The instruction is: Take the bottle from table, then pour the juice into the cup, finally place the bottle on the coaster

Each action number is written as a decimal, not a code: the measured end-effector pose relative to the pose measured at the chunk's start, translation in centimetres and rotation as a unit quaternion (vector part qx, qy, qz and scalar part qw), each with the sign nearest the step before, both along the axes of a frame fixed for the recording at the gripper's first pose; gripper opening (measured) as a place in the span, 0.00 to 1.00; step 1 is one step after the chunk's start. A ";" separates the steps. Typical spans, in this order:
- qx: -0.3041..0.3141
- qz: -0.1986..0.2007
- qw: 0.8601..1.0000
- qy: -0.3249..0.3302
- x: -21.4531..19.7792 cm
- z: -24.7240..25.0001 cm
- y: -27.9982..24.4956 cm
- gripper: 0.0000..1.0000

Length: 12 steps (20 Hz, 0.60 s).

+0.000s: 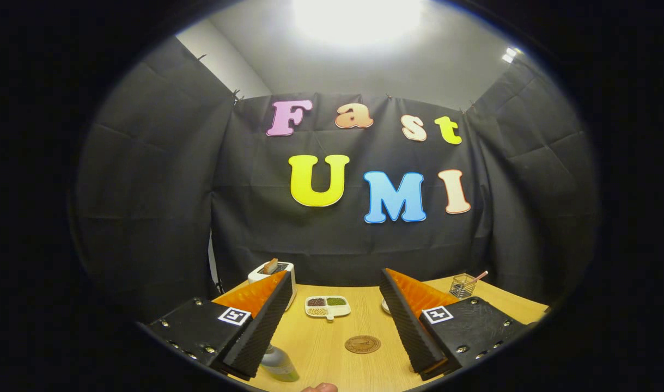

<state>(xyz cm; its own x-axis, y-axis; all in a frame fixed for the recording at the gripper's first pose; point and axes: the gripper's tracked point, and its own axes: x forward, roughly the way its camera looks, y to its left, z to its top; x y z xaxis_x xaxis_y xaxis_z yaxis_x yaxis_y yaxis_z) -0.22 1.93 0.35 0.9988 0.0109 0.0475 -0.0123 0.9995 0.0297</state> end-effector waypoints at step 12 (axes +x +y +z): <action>-0.008 0.026 0.999 0.024 -0.4 -3.8 6.0 0.99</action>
